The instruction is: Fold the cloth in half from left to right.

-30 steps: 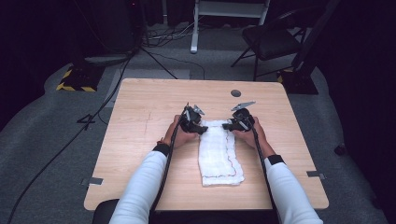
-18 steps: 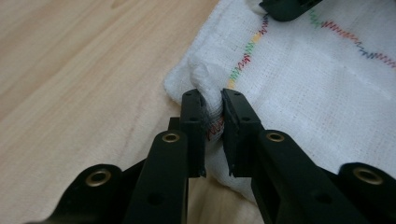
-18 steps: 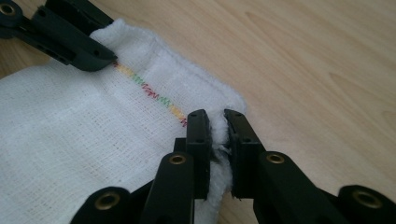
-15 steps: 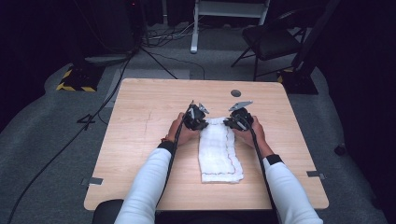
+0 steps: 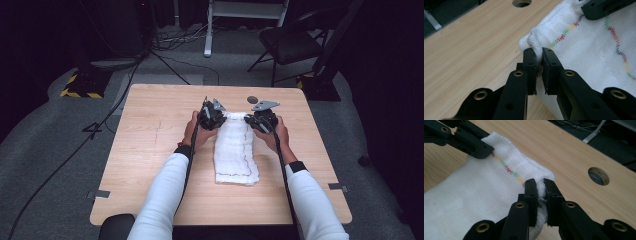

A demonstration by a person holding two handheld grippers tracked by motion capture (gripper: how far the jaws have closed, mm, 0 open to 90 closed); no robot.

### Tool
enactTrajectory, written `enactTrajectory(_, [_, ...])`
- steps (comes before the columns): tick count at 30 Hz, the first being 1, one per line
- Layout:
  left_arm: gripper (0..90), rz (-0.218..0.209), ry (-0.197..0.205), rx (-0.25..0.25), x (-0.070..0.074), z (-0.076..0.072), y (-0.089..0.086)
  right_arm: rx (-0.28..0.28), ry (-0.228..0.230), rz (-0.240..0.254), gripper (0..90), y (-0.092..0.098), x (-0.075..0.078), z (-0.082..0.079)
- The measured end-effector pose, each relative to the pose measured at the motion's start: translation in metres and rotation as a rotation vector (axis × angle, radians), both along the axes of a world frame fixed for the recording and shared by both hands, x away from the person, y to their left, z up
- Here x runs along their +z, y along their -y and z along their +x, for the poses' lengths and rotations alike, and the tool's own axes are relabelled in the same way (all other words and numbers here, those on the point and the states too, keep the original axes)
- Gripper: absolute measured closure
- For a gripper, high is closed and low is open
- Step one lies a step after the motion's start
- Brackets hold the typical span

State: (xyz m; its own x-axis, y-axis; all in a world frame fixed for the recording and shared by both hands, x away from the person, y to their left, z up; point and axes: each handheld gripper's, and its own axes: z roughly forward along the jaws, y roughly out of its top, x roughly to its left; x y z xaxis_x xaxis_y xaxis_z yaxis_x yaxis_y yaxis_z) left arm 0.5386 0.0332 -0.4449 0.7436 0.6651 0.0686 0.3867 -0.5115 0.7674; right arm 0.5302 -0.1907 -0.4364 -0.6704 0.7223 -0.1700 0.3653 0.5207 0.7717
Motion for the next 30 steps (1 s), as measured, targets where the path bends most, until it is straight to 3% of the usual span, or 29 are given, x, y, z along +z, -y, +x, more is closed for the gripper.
enactTrajectory(8, [82.3, -0.003, 0.036, -0.010, 0.017, 0.002, 0.000, 0.001, 0.057, 0.013, 82.6, 0.002, 0.020, -0.002])
enactTrajectory(12, [82.1, -0.014, 0.043, -0.042, 0.021, -0.002, -0.003, 0.009, 0.063, 0.024, 82.6, 0.005, 0.023, -0.006])
enactTrajectory(30, [81.3, -0.016, 0.040, -0.203, 0.003, -0.048, -0.022, 0.147, 0.034, 0.063, 82.6, 0.010, 0.008, -0.047])
